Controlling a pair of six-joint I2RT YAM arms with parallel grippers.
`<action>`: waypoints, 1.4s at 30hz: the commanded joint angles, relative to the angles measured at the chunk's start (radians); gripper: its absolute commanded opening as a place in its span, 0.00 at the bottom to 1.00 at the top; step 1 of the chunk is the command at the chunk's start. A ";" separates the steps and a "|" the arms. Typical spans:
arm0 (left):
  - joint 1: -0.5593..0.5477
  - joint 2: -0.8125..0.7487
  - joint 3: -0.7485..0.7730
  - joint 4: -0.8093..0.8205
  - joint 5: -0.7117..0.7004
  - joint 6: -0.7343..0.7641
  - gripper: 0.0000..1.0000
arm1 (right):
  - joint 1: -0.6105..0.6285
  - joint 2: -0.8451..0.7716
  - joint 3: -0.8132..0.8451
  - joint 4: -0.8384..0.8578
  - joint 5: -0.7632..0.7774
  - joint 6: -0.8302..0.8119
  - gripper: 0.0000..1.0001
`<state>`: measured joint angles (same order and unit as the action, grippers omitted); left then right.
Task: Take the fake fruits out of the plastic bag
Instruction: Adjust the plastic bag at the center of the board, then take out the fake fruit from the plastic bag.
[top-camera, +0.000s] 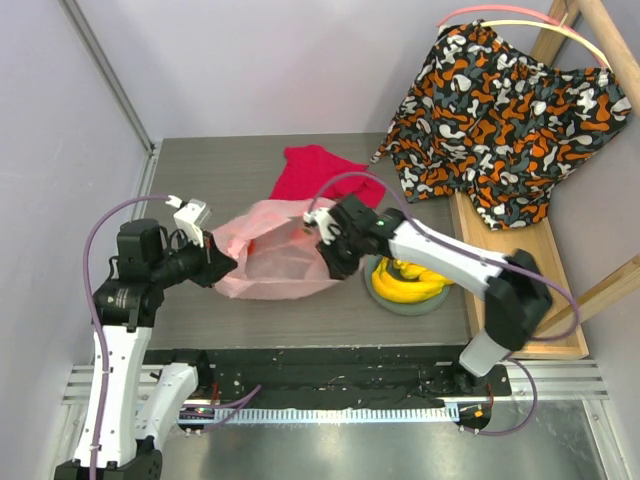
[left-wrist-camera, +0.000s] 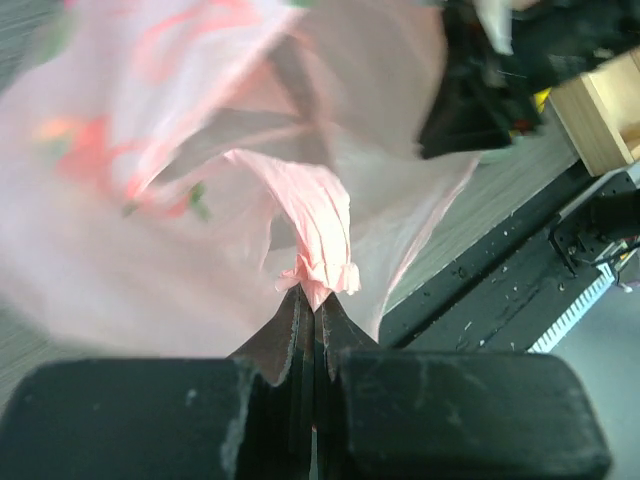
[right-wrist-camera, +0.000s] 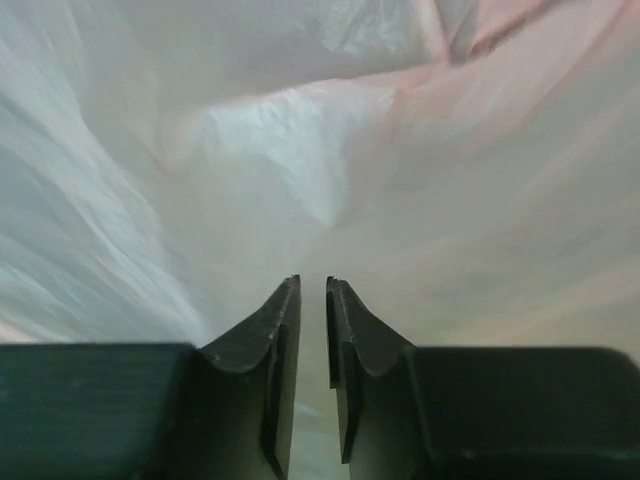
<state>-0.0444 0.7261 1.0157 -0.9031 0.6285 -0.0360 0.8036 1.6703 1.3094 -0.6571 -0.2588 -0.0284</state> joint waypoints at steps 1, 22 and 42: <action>0.003 -0.030 0.069 -0.055 0.054 0.074 0.00 | 0.006 -0.253 -0.133 -0.090 0.049 -0.097 0.30; -0.028 0.073 -0.002 0.069 0.057 -0.030 0.00 | 0.036 0.084 0.105 0.208 0.390 0.019 0.84; -0.028 0.073 -0.025 0.102 0.048 -0.048 0.00 | -0.112 0.456 0.324 0.232 0.444 -0.013 0.84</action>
<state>-0.0681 0.8074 0.9920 -0.8463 0.6735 -0.0723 0.6727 2.0834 1.5734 -0.4339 0.2104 -0.0338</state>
